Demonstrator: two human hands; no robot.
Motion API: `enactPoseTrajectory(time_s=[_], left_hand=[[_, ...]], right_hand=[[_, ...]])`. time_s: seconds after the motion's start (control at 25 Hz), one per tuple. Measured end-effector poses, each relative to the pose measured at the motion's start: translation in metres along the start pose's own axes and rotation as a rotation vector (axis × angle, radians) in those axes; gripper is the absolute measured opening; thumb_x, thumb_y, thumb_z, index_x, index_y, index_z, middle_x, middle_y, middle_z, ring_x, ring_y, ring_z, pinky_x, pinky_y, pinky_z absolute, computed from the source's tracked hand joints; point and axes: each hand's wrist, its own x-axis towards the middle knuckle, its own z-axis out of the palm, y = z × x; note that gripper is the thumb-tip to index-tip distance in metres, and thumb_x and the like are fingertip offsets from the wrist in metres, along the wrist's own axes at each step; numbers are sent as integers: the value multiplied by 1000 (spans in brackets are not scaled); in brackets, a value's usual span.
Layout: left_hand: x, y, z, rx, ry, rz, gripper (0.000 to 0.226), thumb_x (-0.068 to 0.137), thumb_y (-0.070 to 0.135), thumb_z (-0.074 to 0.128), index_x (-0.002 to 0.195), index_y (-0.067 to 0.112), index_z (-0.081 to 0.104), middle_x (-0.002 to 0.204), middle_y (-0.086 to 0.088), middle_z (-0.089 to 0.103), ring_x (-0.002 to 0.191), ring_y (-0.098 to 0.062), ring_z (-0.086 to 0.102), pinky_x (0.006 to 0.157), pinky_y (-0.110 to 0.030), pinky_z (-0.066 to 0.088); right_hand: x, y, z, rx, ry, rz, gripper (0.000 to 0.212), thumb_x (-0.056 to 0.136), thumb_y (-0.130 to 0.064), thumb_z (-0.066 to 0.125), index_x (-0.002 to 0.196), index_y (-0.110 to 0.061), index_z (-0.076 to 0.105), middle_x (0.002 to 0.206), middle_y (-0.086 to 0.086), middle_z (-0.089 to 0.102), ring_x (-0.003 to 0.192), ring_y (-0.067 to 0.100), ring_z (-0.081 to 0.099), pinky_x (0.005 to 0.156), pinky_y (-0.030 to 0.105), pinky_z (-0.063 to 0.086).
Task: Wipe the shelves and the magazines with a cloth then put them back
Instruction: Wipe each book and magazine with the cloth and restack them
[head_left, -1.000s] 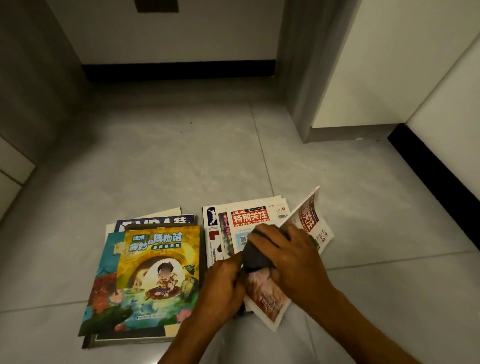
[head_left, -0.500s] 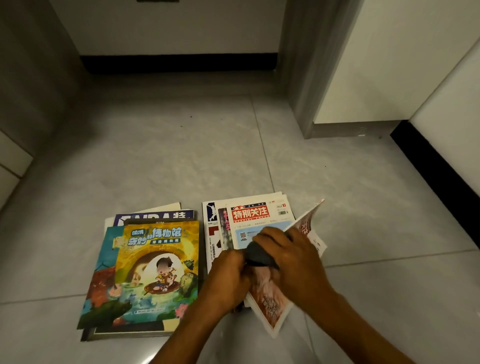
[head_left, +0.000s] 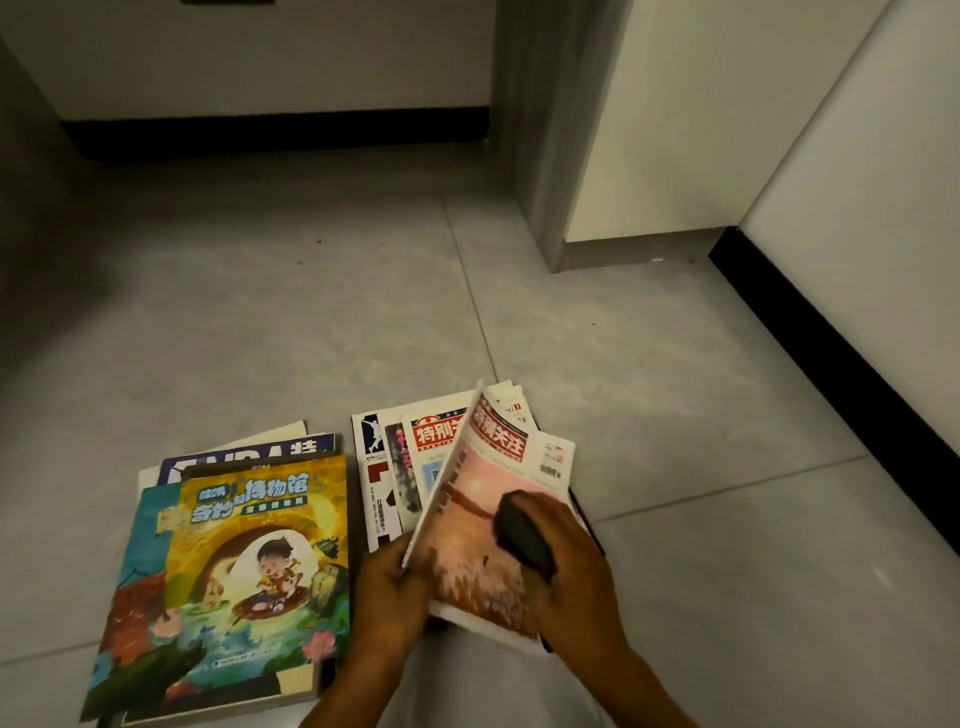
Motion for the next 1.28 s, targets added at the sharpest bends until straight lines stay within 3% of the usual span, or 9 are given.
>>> enactPoseTrajectory(time_s=[0.08,0.2,0.32,0.56,0.84,0.96,1.08,1.16,1.28], left_hand=[[4,3,5,-205,93,-103,12,92,6,58,98,11,67,97,-11,69,89,-30,66,78,-45,56],[4,11,16,-373,82,-182,18,91,6,59,108,12,63,99,-8,69,89,-29,67,77,-47,57],[-1,13,25,-301,-28,-168,18,92,10,60,108,18,63,97,-5,70,86,-26,68,60,-35,59],[-3,18,40,-86,-243,-104,12,89,17,65,99,23,67,86,5,75,78,-22,72,69,-34,60],[16,-12,38,392,55,14,22,88,32,66,109,25,64,113,2,66,101,-19,61,90,-41,53],[18,-18,39,525,101,48,33,89,34,63,119,21,57,124,-3,57,109,-22,58,88,-38,53],[22,-16,39,632,85,34,59,80,44,69,129,23,43,126,-3,49,112,-22,52,85,-35,50],[25,-12,39,648,95,15,74,77,43,73,136,23,36,128,-3,50,114,-23,51,84,-33,47],[31,-14,38,551,68,-43,72,76,35,77,136,24,38,128,-2,56,114,-25,56,84,-36,49]], right_hand=[[-10,17,-15,287,45,568,56,88,-31,68,134,-43,40,132,-8,53,116,14,53,97,40,49],[-8,21,-34,791,-67,958,41,84,-34,70,120,-17,61,102,6,71,93,24,66,71,35,52],[4,15,-45,969,-109,923,29,80,-17,73,107,-9,67,97,14,74,90,32,70,81,42,55],[13,50,-72,896,217,880,34,73,-7,77,105,-3,67,95,19,72,88,39,69,83,50,55],[6,121,-134,621,387,1083,40,78,-17,77,111,-3,59,88,17,64,71,31,61,62,34,50],[-2,125,-136,462,448,1139,57,78,-30,78,123,-7,53,104,19,63,86,36,62,80,44,53],[-15,123,-142,265,588,1110,53,72,-56,68,111,-38,36,105,16,65,84,37,65,79,57,54],[-11,88,-136,142,539,977,43,79,-57,62,103,-49,28,102,11,63,82,36,65,74,57,55],[20,39,-92,47,201,443,34,91,-29,62,115,-32,38,101,-1,56,86,22,60,68,34,51]])
